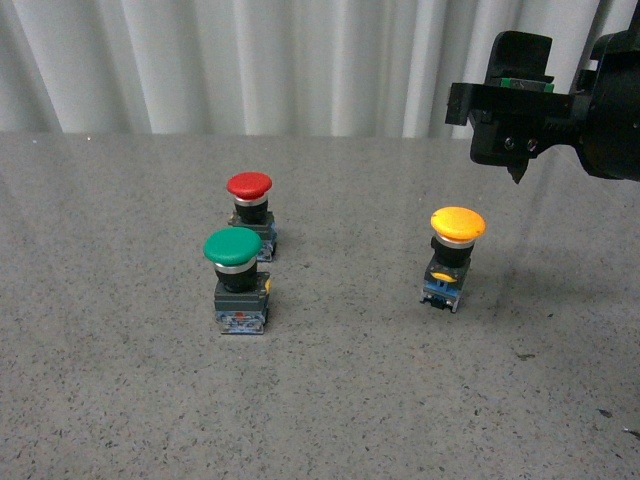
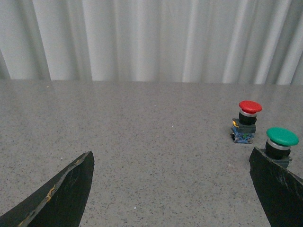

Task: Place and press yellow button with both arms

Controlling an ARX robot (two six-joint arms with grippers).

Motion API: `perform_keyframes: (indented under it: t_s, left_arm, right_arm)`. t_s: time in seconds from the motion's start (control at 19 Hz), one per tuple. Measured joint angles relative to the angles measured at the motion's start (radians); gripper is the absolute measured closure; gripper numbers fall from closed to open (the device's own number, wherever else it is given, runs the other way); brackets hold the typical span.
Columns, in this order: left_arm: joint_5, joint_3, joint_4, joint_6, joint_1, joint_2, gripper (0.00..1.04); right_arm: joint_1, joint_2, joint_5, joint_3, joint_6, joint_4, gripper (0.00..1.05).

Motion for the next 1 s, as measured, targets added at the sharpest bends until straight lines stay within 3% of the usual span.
perform_keyframes:
  t_s: [0.05, 0.11, 1.0]
  left_arm:
    - [0.000, 0.000, 0.000, 0.000, 0.000, 0.000, 0.07]
    - [0.000, 0.000, 0.000, 0.000, 0.000, 0.000, 0.07]
    - [0.000, 0.000, 0.000, 0.000, 0.000, 0.000, 0.07]
  right_arm:
    - [0.024, 0.023, 0.007, 0.007, -0.010, -0.025, 0.70]
    - [0.032, 0.051, 0.022, 0.007, -0.011, -0.026, 1.01]
    - [0.045, 0.130, 0.011, -0.016, -0.030, 0.019, 1.03]
